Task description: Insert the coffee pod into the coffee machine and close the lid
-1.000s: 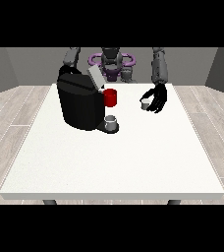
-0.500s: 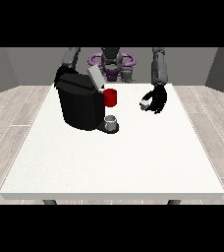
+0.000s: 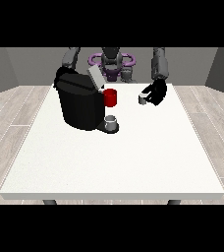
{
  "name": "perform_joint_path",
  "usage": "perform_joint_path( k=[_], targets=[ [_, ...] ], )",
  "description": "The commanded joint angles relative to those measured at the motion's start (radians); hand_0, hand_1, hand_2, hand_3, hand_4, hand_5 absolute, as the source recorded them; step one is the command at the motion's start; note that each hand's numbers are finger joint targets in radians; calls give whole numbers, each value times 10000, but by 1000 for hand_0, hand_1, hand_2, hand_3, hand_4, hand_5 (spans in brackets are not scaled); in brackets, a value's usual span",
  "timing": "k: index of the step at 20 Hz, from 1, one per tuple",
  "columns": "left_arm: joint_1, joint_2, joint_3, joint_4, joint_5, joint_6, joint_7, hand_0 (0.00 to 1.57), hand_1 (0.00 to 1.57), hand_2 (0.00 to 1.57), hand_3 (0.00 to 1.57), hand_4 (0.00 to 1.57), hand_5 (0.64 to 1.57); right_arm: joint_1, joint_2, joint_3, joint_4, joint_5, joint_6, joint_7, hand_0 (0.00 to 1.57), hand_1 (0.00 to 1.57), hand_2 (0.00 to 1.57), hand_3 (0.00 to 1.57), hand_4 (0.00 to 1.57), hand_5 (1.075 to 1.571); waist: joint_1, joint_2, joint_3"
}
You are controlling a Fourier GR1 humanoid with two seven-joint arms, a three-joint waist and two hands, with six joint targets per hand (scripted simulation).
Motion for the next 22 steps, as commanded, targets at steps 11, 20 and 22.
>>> perform_joint_path(
  k=[11,20,22],
  targets=[
    [-1760,513,373,-848,132,-1538,127,1255,1255,1332,1288,556,1571,-275,-217,49,354,-114,467,-128,0,0,0,0,468,1571,-350,-198,-3],
    [-3086,1325,1042,-466,215,-1993,588,1011,1011,1199,1224,543,1571,-538,306,781,-415,-81,55,132,0,0,0,0,500,1571,-1073,129,-5],
    [-3490,1040,914,-732,243,-2316,1015,1017,1017,1206,1226,503,1571,-364,-50,474,54,18,454,10,0,0,0,0,521,1571,-1092,-61,-1]
  ],
)
